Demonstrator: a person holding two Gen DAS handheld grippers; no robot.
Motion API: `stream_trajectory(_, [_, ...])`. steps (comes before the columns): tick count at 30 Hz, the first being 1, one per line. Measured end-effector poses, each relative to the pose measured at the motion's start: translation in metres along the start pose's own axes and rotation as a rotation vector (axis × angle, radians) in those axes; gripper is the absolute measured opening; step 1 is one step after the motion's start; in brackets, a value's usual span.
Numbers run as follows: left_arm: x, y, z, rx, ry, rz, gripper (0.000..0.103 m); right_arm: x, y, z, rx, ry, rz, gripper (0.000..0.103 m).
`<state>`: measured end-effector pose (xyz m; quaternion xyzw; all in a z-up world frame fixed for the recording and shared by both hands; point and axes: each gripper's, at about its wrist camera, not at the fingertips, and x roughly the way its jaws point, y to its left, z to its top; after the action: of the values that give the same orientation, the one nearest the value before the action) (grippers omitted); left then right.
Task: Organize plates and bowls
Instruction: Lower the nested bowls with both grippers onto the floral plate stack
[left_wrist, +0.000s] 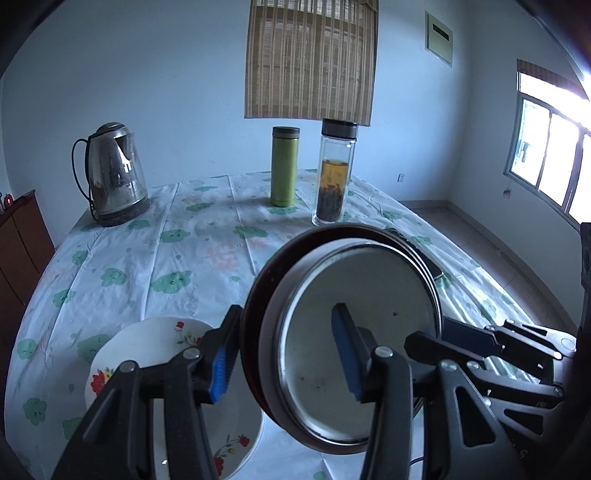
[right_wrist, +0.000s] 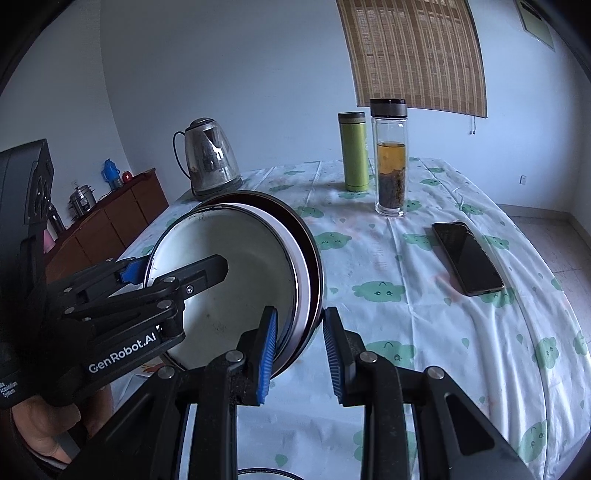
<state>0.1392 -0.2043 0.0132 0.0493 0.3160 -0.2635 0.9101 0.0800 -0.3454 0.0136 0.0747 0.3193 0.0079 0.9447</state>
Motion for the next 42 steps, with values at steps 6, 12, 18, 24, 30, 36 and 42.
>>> stream_trajectory(6, [-0.005,0.014,-0.002,-0.021,0.000,0.015,0.047,-0.003,0.014,0.005,-0.028,-0.015,0.021,0.028])
stream_trajectory(12, [-0.014,0.030,-0.006,-0.038,-0.007,0.036,0.047,-0.002,0.033,0.011,-0.063,-0.023,0.046,0.028])
stream_trajectory(18, [-0.019,0.047,-0.010,-0.052,-0.008,0.054,0.047,0.003,0.049,0.012,-0.086,-0.018,0.072,0.028])
stream_trajectory(24, [-0.024,0.063,-0.013,-0.068,-0.021,0.066,0.047,0.007,0.064,0.011,-0.105,-0.008,0.091,0.028])
stream_trajectory(30, [-0.029,0.079,-0.015,-0.096,-0.034,0.070,0.047,0.011,0.077,0.012,-0.124,0.002,0.112,0.028])
stream_trajectory(36, [-0.028,0.092,-0.017,-0.118,-0.033,0.086,0.047,0.019,0.089,0.011,-0.145,0.017,0.125,0.028])
stream_trajectory(42, [-0.028,0.104,-0.020,-0.143,-0.029,0.101,0.047,0.028,0.101,0.007,-0.167,0.041,0.139,0.028])
